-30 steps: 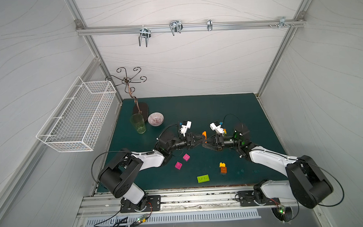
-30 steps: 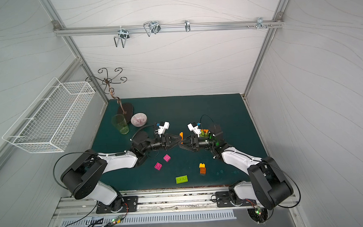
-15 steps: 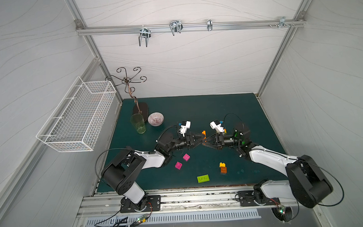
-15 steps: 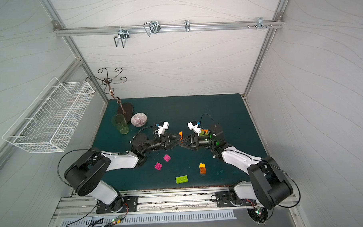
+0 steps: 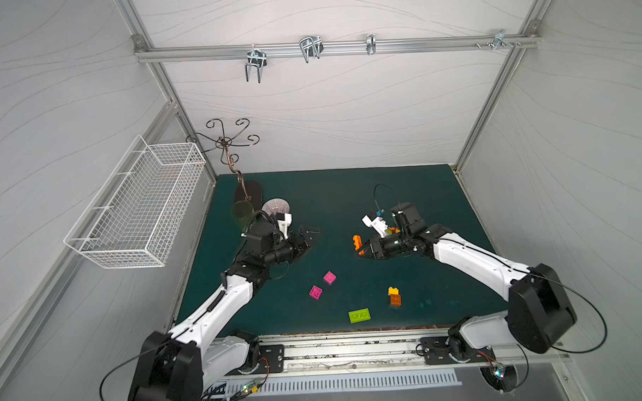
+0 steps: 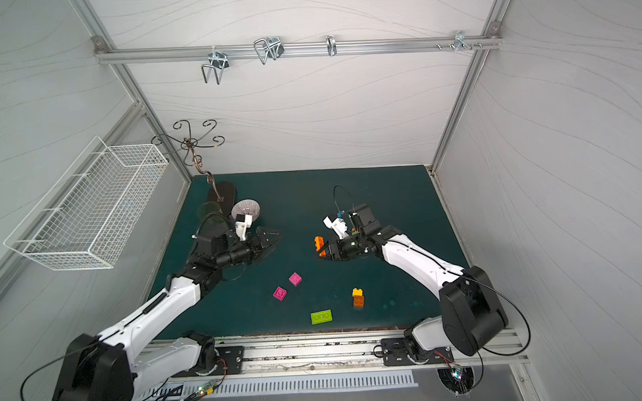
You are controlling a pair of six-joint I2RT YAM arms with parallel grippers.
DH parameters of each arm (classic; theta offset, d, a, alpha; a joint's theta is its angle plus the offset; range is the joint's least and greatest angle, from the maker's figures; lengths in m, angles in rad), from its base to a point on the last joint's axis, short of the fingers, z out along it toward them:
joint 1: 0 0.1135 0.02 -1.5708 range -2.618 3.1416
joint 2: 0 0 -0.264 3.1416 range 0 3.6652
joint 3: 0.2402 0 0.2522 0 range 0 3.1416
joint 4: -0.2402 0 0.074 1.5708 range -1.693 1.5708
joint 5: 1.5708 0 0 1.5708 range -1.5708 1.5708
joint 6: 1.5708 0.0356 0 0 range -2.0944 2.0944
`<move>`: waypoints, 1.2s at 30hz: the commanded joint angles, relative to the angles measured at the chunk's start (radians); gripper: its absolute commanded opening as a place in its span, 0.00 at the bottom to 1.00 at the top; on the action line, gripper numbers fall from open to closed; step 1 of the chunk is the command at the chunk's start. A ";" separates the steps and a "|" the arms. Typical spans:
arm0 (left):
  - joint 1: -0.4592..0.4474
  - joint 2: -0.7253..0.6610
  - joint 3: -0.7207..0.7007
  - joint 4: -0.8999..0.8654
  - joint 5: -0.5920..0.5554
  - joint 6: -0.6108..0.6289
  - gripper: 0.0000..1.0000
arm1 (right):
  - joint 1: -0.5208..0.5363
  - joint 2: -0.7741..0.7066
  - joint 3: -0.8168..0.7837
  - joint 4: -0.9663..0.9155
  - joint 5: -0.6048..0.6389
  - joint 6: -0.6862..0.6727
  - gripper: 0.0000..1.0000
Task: Assemble the letter p with lego
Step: Adjust the lego brick at the center of the board.
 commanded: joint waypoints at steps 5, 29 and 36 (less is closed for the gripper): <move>0.043 -0.193 0.054 -0.559 -0.254 0.178 0.99 | 0.182 0.231 0.149 -0.311 0.520 -0.281 0.22; 0.034 -0.222 -0.101 -0.540 -0.242 0.198 0.99 | 0.304 0.540 0.353 -0.433 0.845 -0.490 0.67; -0.116 -0.224 -0.096 -0.567 -0.376 0.183 0.99 | 0.262 0.489 0.332 -0.416 0.857 -0.433 0.69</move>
